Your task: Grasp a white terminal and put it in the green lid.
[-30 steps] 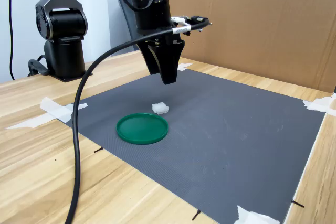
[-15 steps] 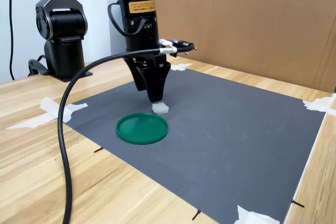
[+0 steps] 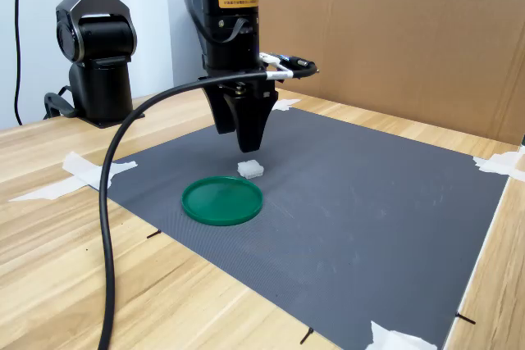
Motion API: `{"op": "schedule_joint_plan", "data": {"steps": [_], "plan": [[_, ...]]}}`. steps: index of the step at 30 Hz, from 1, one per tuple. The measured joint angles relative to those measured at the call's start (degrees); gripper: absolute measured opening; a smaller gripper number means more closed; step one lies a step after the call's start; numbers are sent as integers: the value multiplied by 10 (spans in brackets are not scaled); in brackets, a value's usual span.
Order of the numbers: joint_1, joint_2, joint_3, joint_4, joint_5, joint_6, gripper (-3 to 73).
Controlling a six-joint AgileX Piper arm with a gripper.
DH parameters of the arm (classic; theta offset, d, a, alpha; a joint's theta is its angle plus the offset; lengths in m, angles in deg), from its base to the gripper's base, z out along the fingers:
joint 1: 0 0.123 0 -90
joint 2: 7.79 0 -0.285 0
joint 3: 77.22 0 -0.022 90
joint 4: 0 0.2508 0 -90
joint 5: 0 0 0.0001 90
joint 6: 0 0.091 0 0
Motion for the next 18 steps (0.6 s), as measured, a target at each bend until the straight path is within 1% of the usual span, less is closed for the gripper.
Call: {"op": "schedule_joint_plan", "data": {"steps": [3,7,8,15,18], "plan": [[22,1,-2,-18,-4,32,672],[23,12,-4,-29,-7,50,672],[23,34,-4,-41,-16,60,672],[23,48,-4,-41,-46,36,672],[23,58,-4,-41,-50,8,672]]}}
